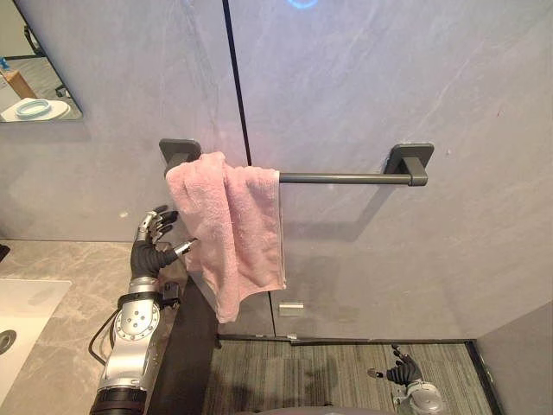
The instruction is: Organize washtable
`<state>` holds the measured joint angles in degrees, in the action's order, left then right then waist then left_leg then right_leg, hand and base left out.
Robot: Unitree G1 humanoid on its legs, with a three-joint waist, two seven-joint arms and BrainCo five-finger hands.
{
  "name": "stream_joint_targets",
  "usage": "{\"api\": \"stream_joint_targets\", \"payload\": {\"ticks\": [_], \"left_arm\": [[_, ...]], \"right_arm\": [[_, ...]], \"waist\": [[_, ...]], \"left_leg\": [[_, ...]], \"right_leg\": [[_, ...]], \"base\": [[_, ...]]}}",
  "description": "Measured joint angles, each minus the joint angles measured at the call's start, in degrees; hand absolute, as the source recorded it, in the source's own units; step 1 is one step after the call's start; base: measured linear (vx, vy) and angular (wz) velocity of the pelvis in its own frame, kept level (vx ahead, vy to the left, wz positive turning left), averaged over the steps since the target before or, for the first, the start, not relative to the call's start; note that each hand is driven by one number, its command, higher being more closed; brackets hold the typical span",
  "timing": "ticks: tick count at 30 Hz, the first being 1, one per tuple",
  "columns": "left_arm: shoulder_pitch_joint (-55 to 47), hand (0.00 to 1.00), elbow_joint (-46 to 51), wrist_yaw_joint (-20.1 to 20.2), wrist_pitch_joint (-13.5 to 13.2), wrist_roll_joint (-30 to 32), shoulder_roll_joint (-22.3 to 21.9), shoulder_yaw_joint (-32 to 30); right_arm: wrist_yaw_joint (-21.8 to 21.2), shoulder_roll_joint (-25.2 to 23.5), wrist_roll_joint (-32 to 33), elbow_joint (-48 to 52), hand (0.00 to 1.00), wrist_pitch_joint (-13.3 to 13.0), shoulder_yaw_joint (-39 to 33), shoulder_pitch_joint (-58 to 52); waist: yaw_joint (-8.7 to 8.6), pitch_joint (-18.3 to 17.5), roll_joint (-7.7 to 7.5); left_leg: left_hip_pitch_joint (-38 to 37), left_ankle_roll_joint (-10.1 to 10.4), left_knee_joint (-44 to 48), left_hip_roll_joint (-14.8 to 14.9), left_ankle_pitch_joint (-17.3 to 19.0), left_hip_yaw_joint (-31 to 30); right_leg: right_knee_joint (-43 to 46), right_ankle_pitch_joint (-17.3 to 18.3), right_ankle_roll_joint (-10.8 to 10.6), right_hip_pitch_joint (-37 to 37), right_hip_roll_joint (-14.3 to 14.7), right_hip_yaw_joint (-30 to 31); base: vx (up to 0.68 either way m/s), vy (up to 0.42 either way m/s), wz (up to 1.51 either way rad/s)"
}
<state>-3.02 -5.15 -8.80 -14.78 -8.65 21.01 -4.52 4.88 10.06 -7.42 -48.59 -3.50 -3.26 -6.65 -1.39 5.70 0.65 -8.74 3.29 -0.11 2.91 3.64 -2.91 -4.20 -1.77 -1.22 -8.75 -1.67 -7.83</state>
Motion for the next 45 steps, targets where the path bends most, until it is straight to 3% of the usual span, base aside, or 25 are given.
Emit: {"api": "stream_joint_targets", "payload": {"ticks": [6,17,24,30,34,37,45], "left_arm": [[1.0,1.00,0.0,1.1,0.1,0.4,0.0,2.1],[1.7,1.00,0.0,1.2,0.4,0.3,-0.1,2.2],[1.7,1.00,0.1,1.1,0.4,0.3,-0.7,2.2],[1.1,1.00,0.6,1.2,0.4,0.3,-2.7,2.2],[-0.6,1.00,3.0,1.2,0.4,0.3,-2.6,2.1],[-0.6,1.00,3.7,1.5,0.3,0.3,-2.4,2.1],[-0.6,1.00,4.8,2.7,-0.2,0.2,-0.5,3.0]], "right_arm": [[0.0,0.2,0.0,0.6,0.00,0.0,0.9,0.6],[0.2,0.3,0.0,7.3,0.00,0.0,1.2,0.7],[0.1,0.4,0.2,22.3,0.00,-0.7,2.4,-0.5],[-3.0,1.9,3.0,39.3,0.00,-3.1,5.3,-3.7],[-6.6,6.5,6.4,49.5,0.00,-5.1,7.7,-5.4],[-10.4,11.1,12.4,55.8,0.00,-6.6,9.8,-6.6],[-17.4,18.6,26.9,61.7,0.00,-7.4,13.6,-5.5]], "waist": [[-1.01,0.1,-0.08],[-0.98,0.1,-0.26],[-1.07,0.2,-0.24],[-0.88,0.6,-0.59],[-0.82,1.2,-0.84],[-0.84,1.2,-0.85],[-0.76,1.2,-0.85]], "left_leg": [[-0.2,0.0,-0.5,0.1,0.0,0.8],[-1.1,0.0,-1.4,0.3,0.0,1.7],[-1.0,0.0,-1.5,0.3,0.0,2.1],[-0.7,-0.1,-1.3,0.7,0.1,3.5],[-1.0,-0.2,-0.9,0.8,0.6,4.6],[-1.0,-0.3,-0.7,0.8,0.8,4.9],[-1.0,-0.5,0.1,0.7,1.3,5.4]], "right_leg": [[-0.2,0.0,0.0,0.1,0.2,0.6],[-0.3,0.0,0.0,0.1,0.5,1.6],[-1.1,-0.5,0.0,0.2,0.6,2.0],[-0.7,-0.4,0.1,1.1,0.7,3.2],[0.0,-0.2,0.1,1.4,0.8,4.4],[1.2,0.4,-0.1,2.1,0.8,4.8],[1.5,0.5,-0.1,2.1,0.8,5.2]], "base": [[-0.01,0.003,-0.05],[0.00,0.000,-0.05],[-0.02,0.003,-0.03],[-0.02,0.000,-0.10],[-0.04,0.007,-0.14],[-0.03,0.003,-0.07],[-0.01,0.002,-0.02]]}}
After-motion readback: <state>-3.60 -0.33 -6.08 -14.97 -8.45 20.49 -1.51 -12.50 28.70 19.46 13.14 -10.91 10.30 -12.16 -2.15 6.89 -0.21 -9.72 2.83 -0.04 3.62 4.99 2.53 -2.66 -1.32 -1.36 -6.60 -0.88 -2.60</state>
